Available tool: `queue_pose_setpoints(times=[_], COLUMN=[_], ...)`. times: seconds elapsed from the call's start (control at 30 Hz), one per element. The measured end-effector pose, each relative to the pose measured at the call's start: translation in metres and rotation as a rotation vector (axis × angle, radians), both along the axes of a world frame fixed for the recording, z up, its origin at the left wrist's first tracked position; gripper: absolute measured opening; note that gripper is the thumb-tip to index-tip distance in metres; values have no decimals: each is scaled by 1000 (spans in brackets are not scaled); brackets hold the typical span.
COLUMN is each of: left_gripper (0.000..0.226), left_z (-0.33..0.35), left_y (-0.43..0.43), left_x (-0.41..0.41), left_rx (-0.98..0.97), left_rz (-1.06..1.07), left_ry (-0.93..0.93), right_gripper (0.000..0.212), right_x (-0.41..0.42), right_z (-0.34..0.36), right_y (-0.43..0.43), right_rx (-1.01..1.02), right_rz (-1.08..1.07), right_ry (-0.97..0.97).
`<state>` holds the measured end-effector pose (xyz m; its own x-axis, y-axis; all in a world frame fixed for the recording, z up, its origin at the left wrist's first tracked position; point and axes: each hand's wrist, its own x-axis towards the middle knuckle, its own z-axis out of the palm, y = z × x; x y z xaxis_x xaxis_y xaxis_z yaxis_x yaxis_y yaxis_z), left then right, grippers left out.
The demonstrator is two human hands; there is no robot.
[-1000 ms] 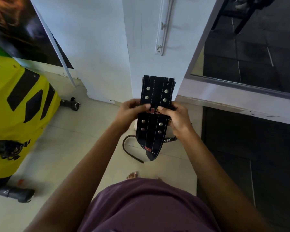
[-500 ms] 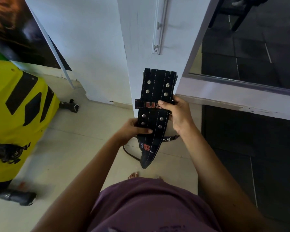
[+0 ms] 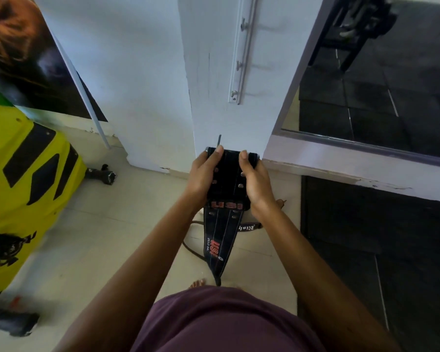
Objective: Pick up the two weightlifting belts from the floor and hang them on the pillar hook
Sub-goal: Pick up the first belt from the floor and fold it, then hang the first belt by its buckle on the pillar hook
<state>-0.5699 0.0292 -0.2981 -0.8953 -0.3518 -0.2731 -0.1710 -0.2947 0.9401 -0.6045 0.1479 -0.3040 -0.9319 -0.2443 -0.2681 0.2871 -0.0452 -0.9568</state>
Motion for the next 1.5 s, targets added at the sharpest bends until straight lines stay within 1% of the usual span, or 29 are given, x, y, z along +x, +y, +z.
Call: queue_pose_setpoints(times=[0.07,0.13,0.2,0.27,0.43,0.53,0.63,0.7,0.83,0.93,1.1,1.17,1.27,1.37,1.4,1.5], left_gripper=[35,29,23,20,21,27,35,34,46,47,41,41,43,33,31,38], left_z=[10,25,45,66,123,164,212,246,309,359,436,461,496,526,534,552], left_y=[3,1,-2,-4,-9,-11,-12,-13,-14,-13,-14,-17,-24,-32,-33,-37], left_x=[-7,-16,-27,-40,-75,-95,-114,-123,-139,-151,-166,-170,-176,-182,-183,-186], left_rx=[74,90,62,22,-59,-121,-183,-218,-273,-327,-431,-463,-502,-554,-575,-636], left_rz=[50,83,117,145,223,241,248,261,297,326,432,459,527,618,636,634], left_ry=[-12,-22,-10,47,185,305,438,527,671,780,916,946,932,899,890,865], right_gripper=[43,40,36,32,31,26,28,31,28,24,32,37,43,47,49,59], right_x=[-7,-16,-28,-41,-72,-90,-107,-116,-132,-142,-156,-161,-166,-171,-174,-181], right_z=[9,21,39,60,122,165,214,248,316,368,446,472,505,530,538,554], right_y=[-3,-7,-12,-16,-26,-27,-27,-29,-29,-28,-34,-39,-46,-56,-60,-71], right_rx=[-42,-75,-85,-103,-158,-216,-260,-267,-244,-225,-172,-157,-98,-49,-39,-21], right_rz=[-43,-61,-65,-65,-68,-57,-42,-41,-59,-80,-152,-159,-178,-201,-211,-203], right_ry=[-43,-41,-8,24,112,212,340,432,616,733,924,971,1054,1129,1141,1114])
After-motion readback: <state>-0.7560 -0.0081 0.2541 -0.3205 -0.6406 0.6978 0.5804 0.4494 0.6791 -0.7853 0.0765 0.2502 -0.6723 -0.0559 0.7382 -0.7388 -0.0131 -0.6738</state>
